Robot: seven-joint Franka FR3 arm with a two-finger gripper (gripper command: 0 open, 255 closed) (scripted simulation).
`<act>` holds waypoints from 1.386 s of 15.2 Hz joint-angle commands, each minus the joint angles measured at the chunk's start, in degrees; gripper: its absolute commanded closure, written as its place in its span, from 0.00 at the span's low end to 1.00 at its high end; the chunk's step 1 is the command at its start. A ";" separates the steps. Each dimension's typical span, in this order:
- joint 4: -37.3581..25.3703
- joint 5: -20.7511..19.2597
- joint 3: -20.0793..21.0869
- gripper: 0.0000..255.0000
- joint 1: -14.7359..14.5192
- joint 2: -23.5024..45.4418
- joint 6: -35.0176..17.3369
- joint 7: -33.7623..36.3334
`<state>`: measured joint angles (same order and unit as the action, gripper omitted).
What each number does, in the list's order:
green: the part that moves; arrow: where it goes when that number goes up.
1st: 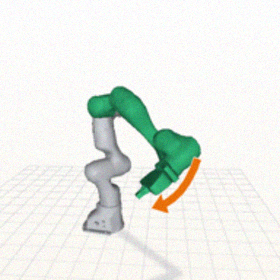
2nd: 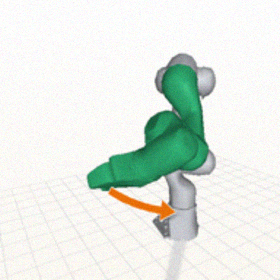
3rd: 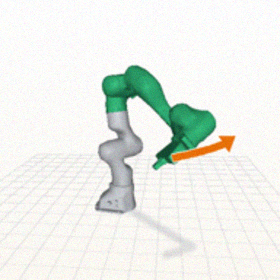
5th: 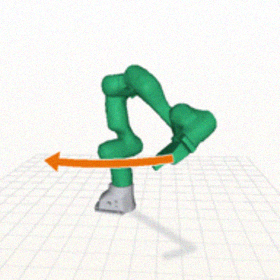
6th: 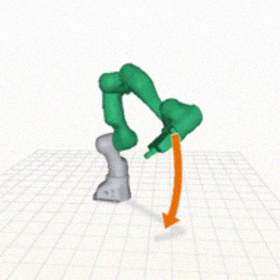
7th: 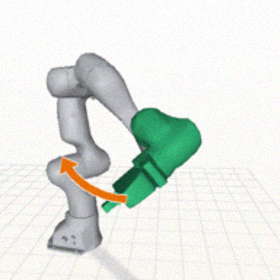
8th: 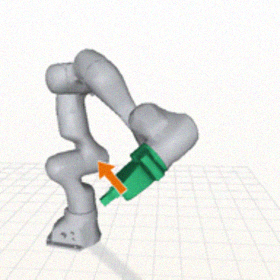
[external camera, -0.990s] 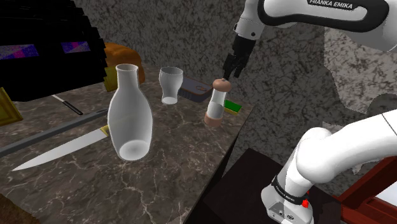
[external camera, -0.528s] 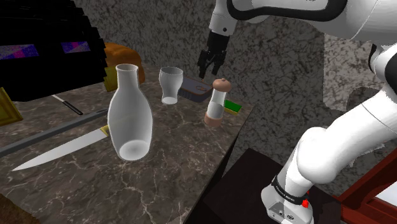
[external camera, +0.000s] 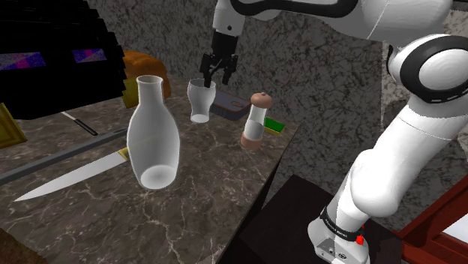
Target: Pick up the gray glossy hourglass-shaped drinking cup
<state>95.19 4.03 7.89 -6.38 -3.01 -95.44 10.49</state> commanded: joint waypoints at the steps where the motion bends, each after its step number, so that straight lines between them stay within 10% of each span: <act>1: -5.51 -0.34 0.95 0.00 -0.83 4.81 0.82 1.54; 5: -17.34 -1.42 2.22 0.00 -2.57 14.01 3.71 3.92; 14: -9.36 -1.10 2.11 0.00 -2.39 12.47 -2.73 3.35; 15: -9.55 -1.13 2.11 1.00 -2.41 12.63 -2.71 3.37; 21: -9.61 -1.13 2.12 1.00 -2.42 12.63 -2.65 3.40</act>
<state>85.57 2.90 10.02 -8.80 9.57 -98.11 13.89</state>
